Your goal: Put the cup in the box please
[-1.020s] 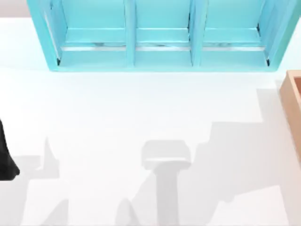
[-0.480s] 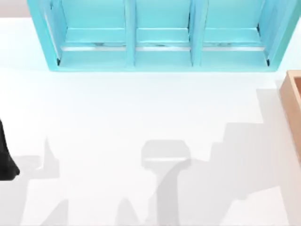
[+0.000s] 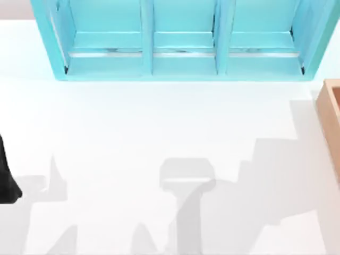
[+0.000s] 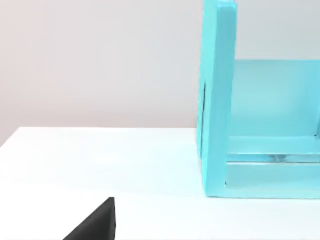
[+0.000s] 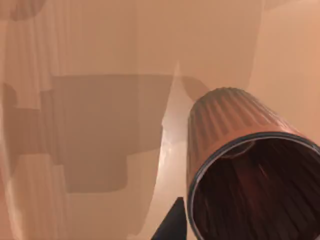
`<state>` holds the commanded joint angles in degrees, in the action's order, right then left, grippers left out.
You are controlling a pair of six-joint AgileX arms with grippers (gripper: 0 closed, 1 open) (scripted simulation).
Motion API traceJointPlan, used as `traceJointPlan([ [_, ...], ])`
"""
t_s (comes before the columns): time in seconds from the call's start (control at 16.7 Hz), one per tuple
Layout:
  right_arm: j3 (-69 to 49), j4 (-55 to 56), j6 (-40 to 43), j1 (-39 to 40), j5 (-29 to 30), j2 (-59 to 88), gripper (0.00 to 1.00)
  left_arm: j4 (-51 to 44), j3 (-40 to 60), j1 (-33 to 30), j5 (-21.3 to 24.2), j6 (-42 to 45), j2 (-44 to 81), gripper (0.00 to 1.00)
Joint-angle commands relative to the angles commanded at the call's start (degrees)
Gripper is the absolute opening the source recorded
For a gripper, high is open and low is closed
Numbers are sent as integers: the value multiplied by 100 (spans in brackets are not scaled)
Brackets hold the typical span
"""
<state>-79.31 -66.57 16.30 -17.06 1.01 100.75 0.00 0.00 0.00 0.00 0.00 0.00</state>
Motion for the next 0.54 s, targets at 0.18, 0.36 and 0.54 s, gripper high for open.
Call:
traceJointPlan([
  [0.18,0,0,0,0,0,0,98,0,0,0,0,0,0,100],
  [0.36,0,0,0,0,0,0,100,0,0,0,0,0,0,100],
  [0.54,0,0,0,0,0,0,100,0,0,0,0,0,0,100],
])
